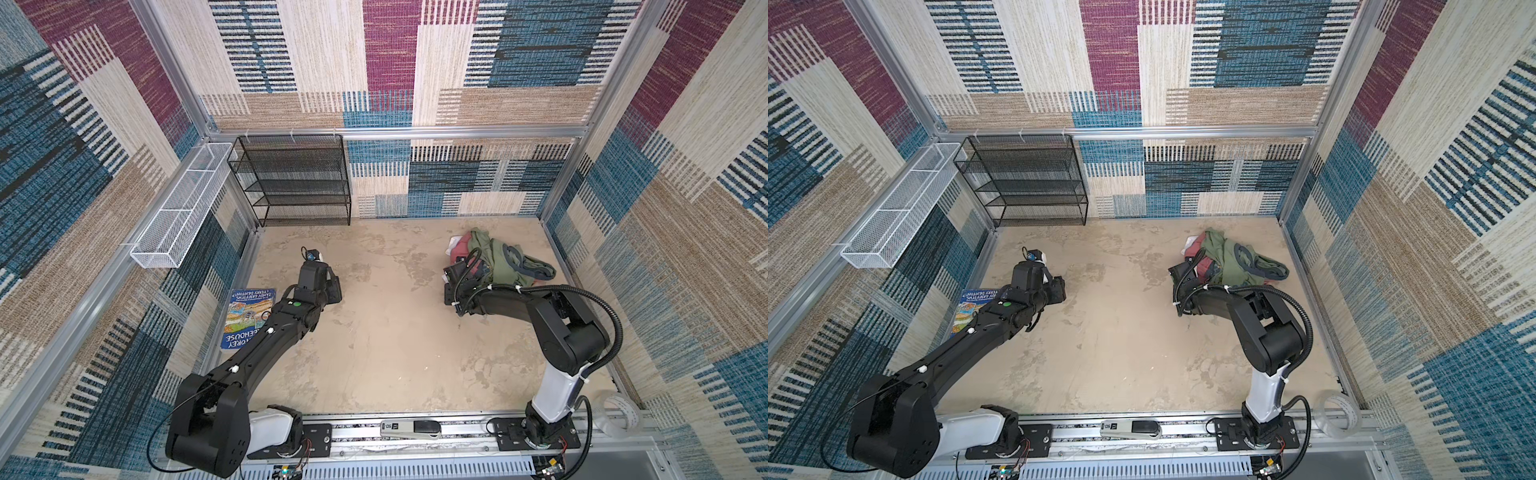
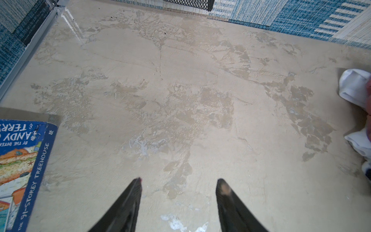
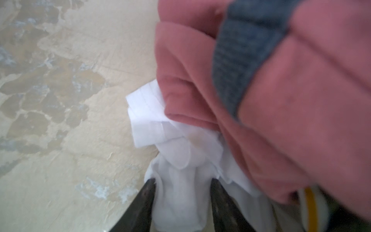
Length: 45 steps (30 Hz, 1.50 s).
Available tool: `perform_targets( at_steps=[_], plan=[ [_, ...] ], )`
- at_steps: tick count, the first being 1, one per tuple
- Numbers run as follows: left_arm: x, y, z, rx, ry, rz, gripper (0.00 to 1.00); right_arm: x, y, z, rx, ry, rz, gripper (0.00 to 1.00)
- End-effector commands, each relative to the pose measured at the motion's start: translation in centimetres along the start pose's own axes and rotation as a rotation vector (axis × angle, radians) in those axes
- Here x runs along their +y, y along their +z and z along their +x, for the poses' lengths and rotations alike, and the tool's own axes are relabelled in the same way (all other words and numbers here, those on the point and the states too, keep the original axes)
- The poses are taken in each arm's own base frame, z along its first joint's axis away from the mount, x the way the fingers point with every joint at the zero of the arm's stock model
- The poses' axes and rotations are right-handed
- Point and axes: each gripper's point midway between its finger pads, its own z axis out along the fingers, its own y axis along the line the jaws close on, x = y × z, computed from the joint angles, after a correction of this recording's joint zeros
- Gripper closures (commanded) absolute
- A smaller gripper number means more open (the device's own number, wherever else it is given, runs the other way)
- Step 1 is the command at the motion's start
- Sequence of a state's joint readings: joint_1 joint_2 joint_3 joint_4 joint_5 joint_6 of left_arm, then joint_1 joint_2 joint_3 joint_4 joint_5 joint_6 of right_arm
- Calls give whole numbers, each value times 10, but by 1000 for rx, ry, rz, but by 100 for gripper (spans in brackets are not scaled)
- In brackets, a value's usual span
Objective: Pick out a specific cloth from the pile
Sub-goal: 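Reach the right gripper down to the white cloth under the pile, then close the right gripper on the white cloth edge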
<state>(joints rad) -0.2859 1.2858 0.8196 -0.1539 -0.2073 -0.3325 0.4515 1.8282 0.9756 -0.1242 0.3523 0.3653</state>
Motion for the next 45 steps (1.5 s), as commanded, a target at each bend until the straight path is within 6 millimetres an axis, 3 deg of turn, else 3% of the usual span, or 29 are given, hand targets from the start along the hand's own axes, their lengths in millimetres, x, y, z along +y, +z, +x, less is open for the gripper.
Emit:
perform_targets(
  at_steps=[1,6,8,11,12,18,31,40,45],
  plan=[
    [-1,1,-4,-2,23,-3,37,-1,2,-7,-28,19,19,52],
    [-1,1,-5,-5,26,-7,38,1,8,-10,-35,23,23,60],
    [-1,1,-6,-7,28,-9,38,1,9,-11,-40,23,28,71],
    [0,1,-7,-8,30,-13,38,1,7,-16,-54,28,31,97],
    [0,0,-7,-8,31,-12,38,0,5,-17,-59,31,31,100],
    [0,-2,-9,-9,36,-13,38,-2,-28,-41,-140,72,-11,100],
    [-6,-9,-24,-36,21,11,39,-17,-118,-116,-326,139,-160,100],
    [-9,-14,-30,-50,8,26,40,-36,-168,-159,-429,174,-237,100],
    [-10,-16,-34,-53,8,29,40,-35,-194,-178,-476,173,-286,100]
  ],
)
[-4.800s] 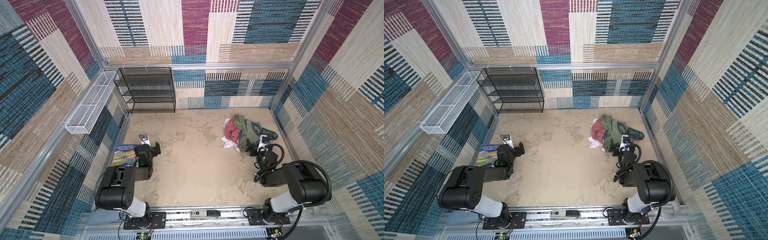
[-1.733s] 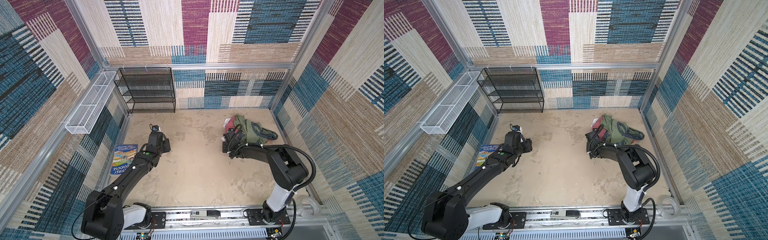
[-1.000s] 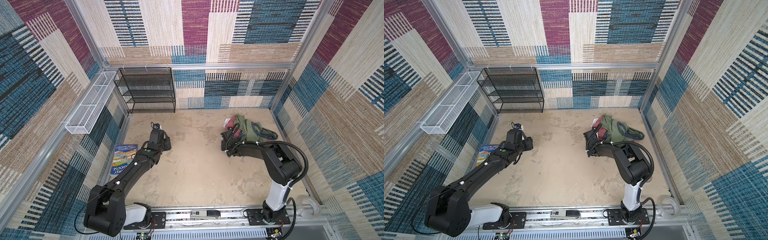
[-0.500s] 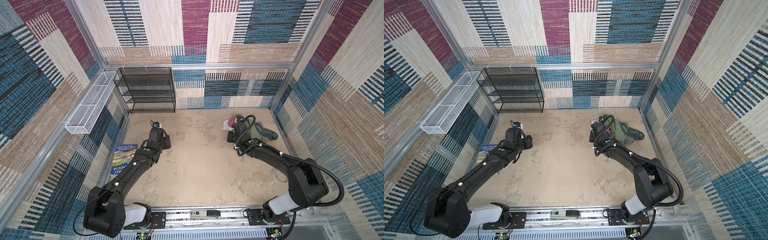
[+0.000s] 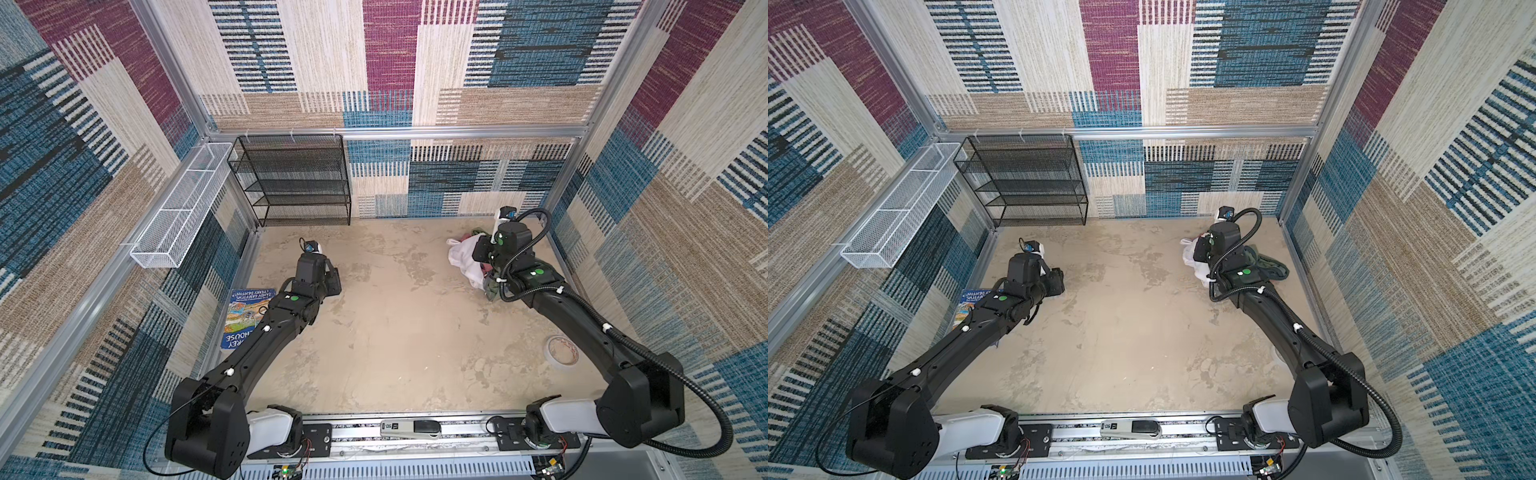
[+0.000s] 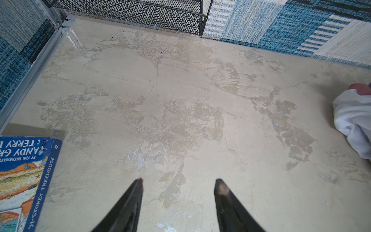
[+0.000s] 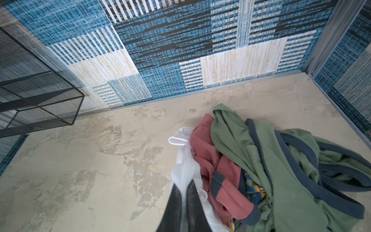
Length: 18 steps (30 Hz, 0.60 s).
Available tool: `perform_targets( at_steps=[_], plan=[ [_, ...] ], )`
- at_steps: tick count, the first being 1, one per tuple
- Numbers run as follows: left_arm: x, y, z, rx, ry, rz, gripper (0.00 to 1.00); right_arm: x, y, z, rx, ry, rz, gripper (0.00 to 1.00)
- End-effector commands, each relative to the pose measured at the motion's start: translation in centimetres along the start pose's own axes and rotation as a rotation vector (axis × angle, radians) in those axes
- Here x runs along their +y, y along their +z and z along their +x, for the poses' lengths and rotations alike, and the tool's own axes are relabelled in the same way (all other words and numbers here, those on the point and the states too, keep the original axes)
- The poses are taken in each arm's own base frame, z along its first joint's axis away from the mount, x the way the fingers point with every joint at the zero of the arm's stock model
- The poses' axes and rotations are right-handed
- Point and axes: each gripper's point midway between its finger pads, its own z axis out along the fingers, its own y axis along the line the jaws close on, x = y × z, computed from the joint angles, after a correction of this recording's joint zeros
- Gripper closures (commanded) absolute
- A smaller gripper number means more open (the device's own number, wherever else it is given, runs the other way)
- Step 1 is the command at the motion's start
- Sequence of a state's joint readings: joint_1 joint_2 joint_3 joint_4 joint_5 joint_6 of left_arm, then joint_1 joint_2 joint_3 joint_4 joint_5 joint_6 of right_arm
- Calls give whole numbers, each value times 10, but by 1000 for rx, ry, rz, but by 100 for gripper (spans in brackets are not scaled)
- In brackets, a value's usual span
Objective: Pick out a specific cloth from the pile
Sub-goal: 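Close the right gripper on the white cloth edge, then lift the white cloth high out of the pile with the right gripper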
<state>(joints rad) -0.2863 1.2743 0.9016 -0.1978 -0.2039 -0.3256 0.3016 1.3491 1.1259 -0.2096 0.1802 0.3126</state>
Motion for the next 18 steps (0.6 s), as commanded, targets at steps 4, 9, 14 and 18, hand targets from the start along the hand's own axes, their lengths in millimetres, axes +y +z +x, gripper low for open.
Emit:
perform_targets(
  at_steps=[4,9,14,18],
  plan=[
    [-3,-5,-8,-11,8,12,40,25,-21,-40,-62,-3,-116,100],
    [-4,-9,-14,-6,11,7,40,38,-38,-69,-101,-7,-160,100],
    [-5,-12,-21,6,25,0,40,45,-49,-96,-125,-27,-169,100],
    [-6,-14,-22,20,29,0,40,54,-57,-119,-148,-40,-190,100]
  ],
)
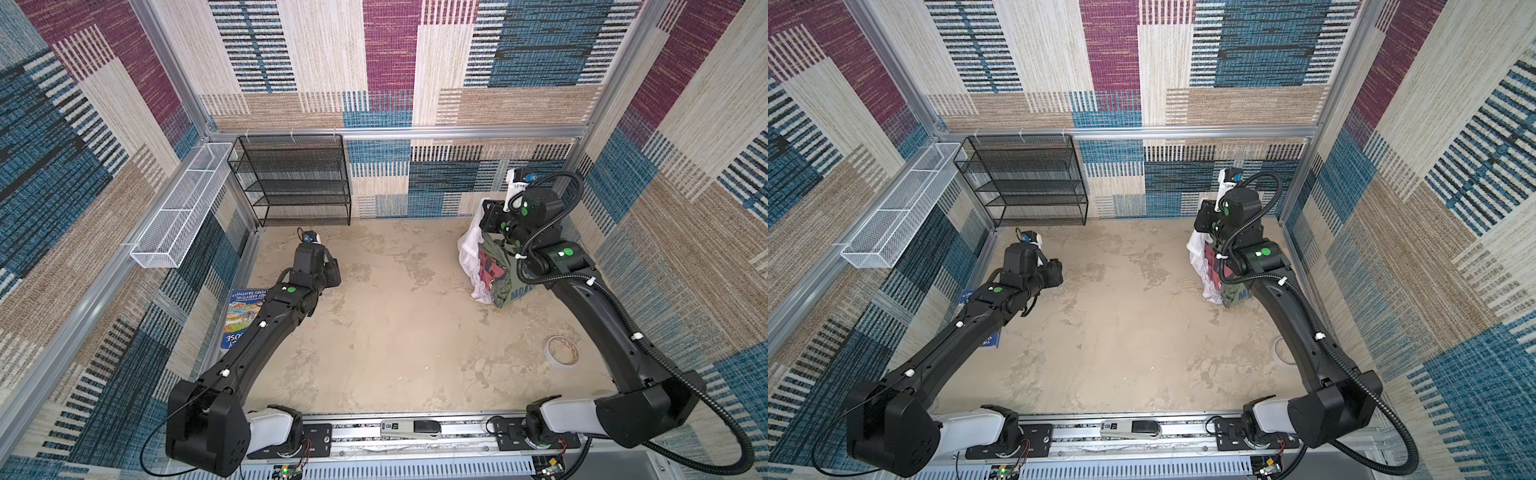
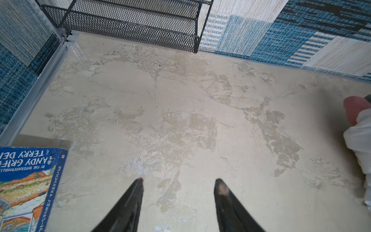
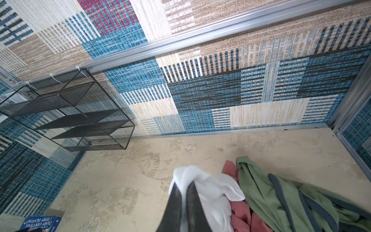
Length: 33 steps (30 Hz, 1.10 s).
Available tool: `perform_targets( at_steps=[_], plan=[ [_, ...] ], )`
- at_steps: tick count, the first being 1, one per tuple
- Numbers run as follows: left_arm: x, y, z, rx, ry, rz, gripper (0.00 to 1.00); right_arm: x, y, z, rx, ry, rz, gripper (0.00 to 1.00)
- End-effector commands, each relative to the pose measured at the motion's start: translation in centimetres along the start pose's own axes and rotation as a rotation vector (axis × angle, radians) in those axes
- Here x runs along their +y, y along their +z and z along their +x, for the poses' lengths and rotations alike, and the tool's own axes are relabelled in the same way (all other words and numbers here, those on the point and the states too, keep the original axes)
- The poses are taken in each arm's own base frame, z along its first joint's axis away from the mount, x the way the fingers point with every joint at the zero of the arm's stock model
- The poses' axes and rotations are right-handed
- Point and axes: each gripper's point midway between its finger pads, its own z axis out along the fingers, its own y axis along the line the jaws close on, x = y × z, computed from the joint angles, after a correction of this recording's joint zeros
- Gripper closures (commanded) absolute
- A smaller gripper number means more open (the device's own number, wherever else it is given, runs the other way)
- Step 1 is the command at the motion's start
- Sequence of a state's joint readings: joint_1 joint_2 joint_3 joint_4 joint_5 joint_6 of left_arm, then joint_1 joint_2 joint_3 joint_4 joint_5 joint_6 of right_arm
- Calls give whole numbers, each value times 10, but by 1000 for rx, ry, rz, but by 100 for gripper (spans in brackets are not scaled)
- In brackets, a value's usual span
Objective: Pick out a specific cloth from the pile
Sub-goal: 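Lift the white cloth high out of the pile with the right gripper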
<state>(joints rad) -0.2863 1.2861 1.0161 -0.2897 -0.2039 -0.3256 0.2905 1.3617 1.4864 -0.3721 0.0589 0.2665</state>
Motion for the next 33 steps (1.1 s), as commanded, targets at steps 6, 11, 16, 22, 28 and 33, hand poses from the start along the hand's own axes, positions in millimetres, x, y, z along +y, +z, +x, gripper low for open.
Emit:
perform_targets(
  at_steps=[6,11,16,22,28,33],
  plan=[
    [0,-5,1,45,34,-5,40,16,4,-39,-27,-43,-45,100],
    [-2,-6,0,63,35,-2,40,23,14,-60,-39,-50,-68,100],
    [-4,-12,-6,58,39,8,40,34,16,-89,-71,-64,-101,100],
    [-4,-19,-17,34,38,2,40,51,10,-126,-108,-91,-156,100],
    [-9,-22,-23,25,24,24,40,76,-4,-150,-159,-109,-269,100],
    [-7,-31,-30,15,23,17,40,103,-22,-162,-191,-118,-421,100]
  ],
)
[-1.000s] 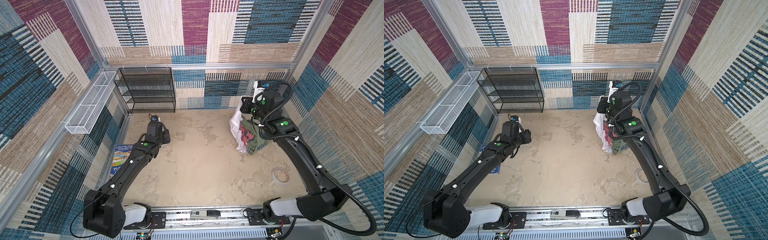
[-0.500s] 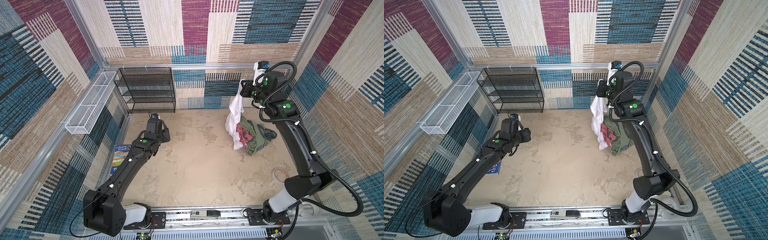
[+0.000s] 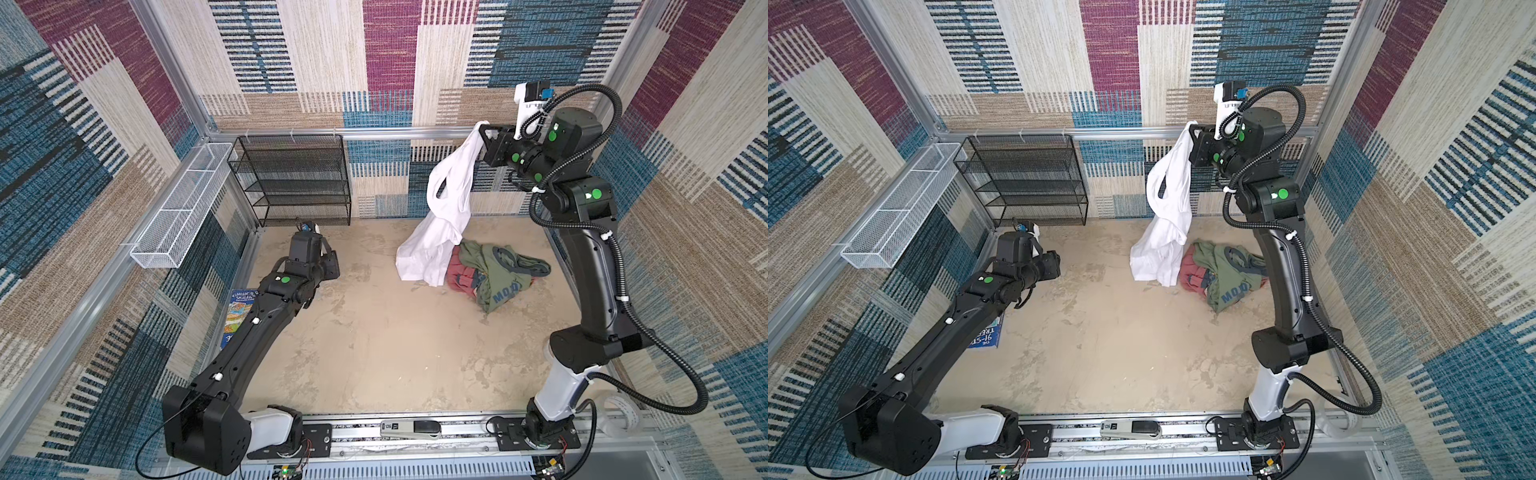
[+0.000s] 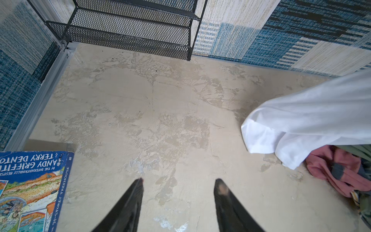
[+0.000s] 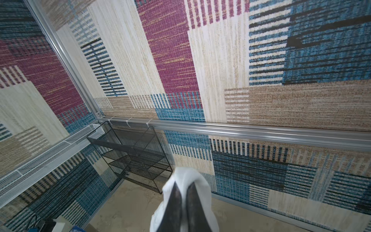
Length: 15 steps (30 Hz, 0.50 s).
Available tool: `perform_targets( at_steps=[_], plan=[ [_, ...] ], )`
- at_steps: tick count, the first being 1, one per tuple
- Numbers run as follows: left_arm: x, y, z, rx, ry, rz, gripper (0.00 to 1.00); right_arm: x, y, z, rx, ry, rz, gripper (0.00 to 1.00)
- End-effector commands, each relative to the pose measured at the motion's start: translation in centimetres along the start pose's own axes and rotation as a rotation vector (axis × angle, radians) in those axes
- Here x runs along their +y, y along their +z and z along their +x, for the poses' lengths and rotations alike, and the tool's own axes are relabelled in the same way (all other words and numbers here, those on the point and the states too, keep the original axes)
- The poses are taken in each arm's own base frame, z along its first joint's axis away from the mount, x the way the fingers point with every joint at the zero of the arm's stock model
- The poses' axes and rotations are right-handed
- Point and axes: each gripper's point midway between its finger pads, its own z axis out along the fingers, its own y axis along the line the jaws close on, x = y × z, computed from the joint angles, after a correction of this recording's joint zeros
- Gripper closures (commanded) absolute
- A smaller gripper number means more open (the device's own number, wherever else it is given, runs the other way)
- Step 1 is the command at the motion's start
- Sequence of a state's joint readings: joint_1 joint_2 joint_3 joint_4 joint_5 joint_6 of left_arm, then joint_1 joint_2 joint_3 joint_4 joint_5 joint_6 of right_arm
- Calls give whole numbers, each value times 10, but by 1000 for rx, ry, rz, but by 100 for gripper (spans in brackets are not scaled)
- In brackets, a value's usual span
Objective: Pick out a specific cloth from the pile
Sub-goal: 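Lift the white cloth high out of the pile with the right gripper, then swing the white cloth toward the left arm and lower it onto the table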
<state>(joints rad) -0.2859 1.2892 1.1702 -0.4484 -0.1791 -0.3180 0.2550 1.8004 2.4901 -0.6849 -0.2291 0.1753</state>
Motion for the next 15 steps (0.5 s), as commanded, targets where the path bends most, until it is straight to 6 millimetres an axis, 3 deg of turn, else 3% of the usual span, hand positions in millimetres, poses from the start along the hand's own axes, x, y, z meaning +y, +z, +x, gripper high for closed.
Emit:
perform_targets(
  at_steps=[1,6,15],
  plan=[
    [1,-11,-4,-3,13,-5,40,28,-5,-10,-22,-1,-151,100],
    [3,-27,-11,-17,-8,-2,40,59,-11,-18,-49,-7,-302,100],
    [19,-56,-5,48,-36,-78,42,125,1,-1,-43,-55,-457,100]
  ],
)
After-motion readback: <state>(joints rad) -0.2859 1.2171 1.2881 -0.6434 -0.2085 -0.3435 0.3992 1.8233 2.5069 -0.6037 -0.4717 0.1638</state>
